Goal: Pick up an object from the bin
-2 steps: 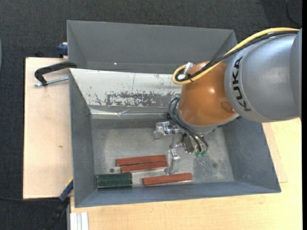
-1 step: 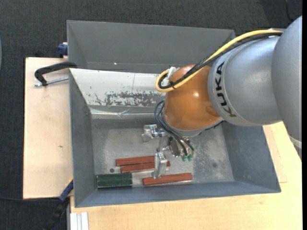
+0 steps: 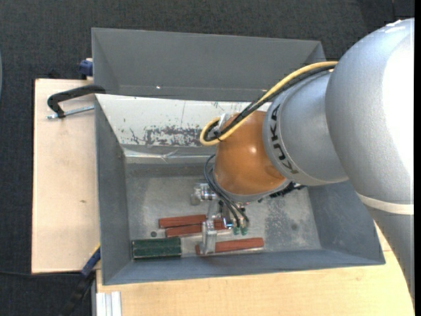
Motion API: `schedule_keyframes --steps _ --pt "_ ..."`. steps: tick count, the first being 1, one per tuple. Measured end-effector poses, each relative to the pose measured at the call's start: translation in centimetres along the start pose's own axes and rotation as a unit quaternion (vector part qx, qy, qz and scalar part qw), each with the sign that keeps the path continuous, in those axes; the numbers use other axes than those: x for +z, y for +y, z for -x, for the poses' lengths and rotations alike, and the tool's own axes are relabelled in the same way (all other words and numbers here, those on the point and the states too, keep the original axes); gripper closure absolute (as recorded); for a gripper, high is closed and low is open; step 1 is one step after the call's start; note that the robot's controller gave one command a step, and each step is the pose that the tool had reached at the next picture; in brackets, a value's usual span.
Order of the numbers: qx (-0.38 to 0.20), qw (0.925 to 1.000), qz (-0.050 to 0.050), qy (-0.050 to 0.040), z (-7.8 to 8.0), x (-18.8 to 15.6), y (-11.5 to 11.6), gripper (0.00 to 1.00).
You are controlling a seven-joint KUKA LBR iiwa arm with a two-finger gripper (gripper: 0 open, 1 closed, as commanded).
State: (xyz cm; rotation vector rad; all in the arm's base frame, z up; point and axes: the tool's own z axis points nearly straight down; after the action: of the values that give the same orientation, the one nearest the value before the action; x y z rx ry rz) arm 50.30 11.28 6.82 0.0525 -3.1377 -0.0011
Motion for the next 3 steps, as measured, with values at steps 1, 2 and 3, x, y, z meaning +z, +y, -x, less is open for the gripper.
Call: schedule_keyframes --steps 1,2,3 --pt "-0.018 0.9998 0.002 -0.0072 -0.12 -0.69 -1.71 1.0" --pt "-0.018 0.9998 0.002 -0.0072 -0.12 -0.69 -1.71 1.0" --pt "-0.018 0.9998 0.002 -0.0073 -0.1 -0.86 -1.7 1.0"
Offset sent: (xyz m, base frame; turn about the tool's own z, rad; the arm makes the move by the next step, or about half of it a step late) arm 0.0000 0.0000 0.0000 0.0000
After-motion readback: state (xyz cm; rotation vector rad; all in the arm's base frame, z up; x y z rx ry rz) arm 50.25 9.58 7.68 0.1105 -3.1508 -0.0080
